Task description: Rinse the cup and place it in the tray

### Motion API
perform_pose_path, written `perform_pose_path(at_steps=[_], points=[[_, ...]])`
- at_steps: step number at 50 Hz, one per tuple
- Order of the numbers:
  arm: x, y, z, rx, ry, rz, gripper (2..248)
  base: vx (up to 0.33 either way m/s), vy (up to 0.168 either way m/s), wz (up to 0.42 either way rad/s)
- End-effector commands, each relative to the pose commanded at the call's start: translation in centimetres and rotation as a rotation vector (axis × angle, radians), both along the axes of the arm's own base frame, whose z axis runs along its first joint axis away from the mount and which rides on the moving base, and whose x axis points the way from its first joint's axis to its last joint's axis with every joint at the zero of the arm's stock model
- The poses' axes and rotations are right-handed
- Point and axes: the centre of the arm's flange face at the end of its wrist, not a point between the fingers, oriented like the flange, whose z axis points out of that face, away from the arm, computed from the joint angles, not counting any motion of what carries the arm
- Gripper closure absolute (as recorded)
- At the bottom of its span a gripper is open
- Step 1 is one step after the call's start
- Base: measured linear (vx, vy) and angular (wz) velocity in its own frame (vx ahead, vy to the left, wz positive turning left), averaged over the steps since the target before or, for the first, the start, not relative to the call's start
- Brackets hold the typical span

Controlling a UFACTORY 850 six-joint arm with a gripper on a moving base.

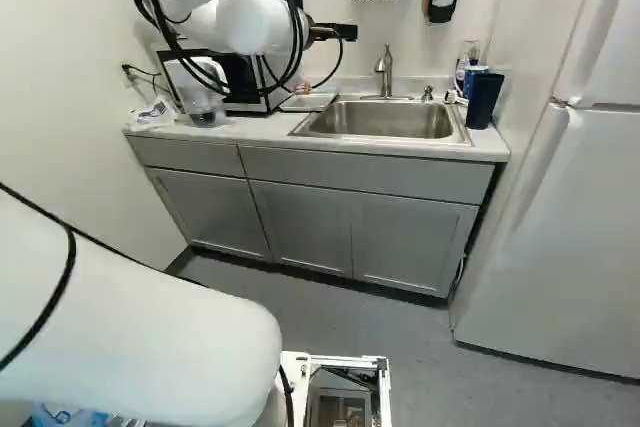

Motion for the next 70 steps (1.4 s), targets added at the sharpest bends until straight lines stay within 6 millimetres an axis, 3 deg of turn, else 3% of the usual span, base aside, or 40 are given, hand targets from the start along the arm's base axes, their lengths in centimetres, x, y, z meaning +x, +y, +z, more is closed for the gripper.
perform_pose_path(at_steps=[70], points=[[0.00, 0.00, 0.00, 0.000, 0.000, 0.000, 3, 0.095, -0.031, -0.197]])
